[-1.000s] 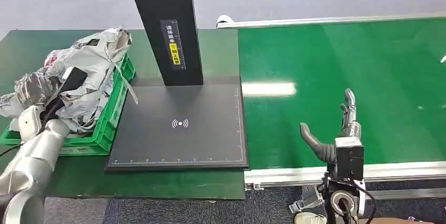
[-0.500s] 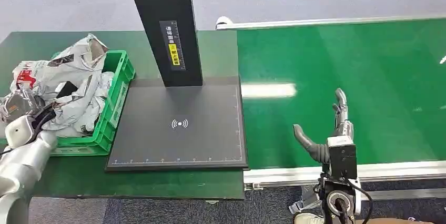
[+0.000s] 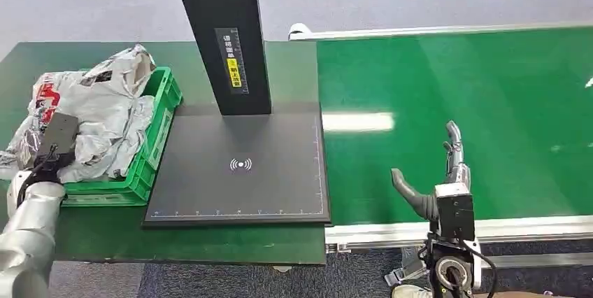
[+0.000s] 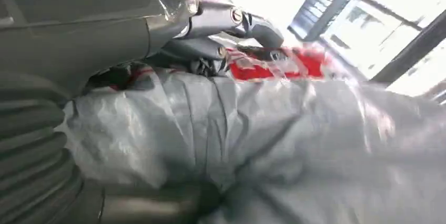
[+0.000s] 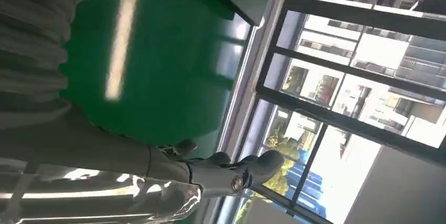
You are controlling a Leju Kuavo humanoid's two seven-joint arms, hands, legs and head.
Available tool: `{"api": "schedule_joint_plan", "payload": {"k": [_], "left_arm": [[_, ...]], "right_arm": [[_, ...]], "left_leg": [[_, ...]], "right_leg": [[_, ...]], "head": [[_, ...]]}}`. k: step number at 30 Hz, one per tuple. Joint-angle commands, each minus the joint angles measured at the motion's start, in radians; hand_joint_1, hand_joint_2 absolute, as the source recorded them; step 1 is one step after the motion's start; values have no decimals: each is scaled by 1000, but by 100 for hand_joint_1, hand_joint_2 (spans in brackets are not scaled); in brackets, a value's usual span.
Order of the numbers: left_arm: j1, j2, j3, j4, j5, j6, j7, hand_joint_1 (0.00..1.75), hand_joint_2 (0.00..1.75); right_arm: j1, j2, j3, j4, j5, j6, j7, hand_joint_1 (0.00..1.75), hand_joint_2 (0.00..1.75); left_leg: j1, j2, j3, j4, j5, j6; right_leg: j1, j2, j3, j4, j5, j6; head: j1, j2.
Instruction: Moved the parcel from conveyor to table for the left to box.
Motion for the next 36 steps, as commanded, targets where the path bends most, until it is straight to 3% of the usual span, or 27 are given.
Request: {"api": "schedule_joint_plan", "payload": {"k": [1,6,12,15,17,28,33,36], "left_arm": [[40,-100,-10,-292,75,88,6,0,175],[96,-123,-43,-450,162,113,-39,0,175],[244,-184,-122,-803,223,215,-113,0,175],[341,-219,-170,-979,319,171,-133,0,175],[406,-232,-218,-1067,484,28,-154,0,175],[429,-236,-243,-1078,509,-7,-171,0,175],[604,-310,-380,-1176,625,-186,-174,0,175],[676,-346,-445,-1119,722,-259,-157,0,175]], "right_arm": [[7,17,-37,-6,1,-18,3,0,175],[17,17,-43,-3,3,-28,2,0,175],[36,7,-51,-7,-8,-40,-9,0,175],[31,3,-48,5,-11,-42,-11,0,175],[27,-1,-46,12,-12,-41,-14,0,175],[25,-2,-45,14,-14,-39,-16,0,175],[25,-5,-29,27,-37,10,-3,0,175],[31,2,-12,54,-73,64,8,0,175]], "left_leg": [[1,-3,-3,0,1,1],[0,-2,-5,0,0,1],[0,-2,-7,-1,0,1],[0,-2,-7,-3,1,2],[0,-1,-5,-5,1,3],[0,0,-9,0,-1,1],[-1,1,-7,-2,-1,1],[-1,1,-6,-3,-1,2]], "right_leg": [[1,-2,-1,-1,0,0],[0,-2,-4,-1,0,0],[1,-2,-6,-3,1,1],[0,-2,-5,-5,1,1],[1,-1,-3,-9,2,1],[0,0,-9,-2,0,0],[-1,1,-6,-3,0,1],[-1,1,-6,-4,0,1]], "head": [[0,0],[0,0],[0,0],[0,0],[0,0],[0,0],[0,0],[0,0]]}}
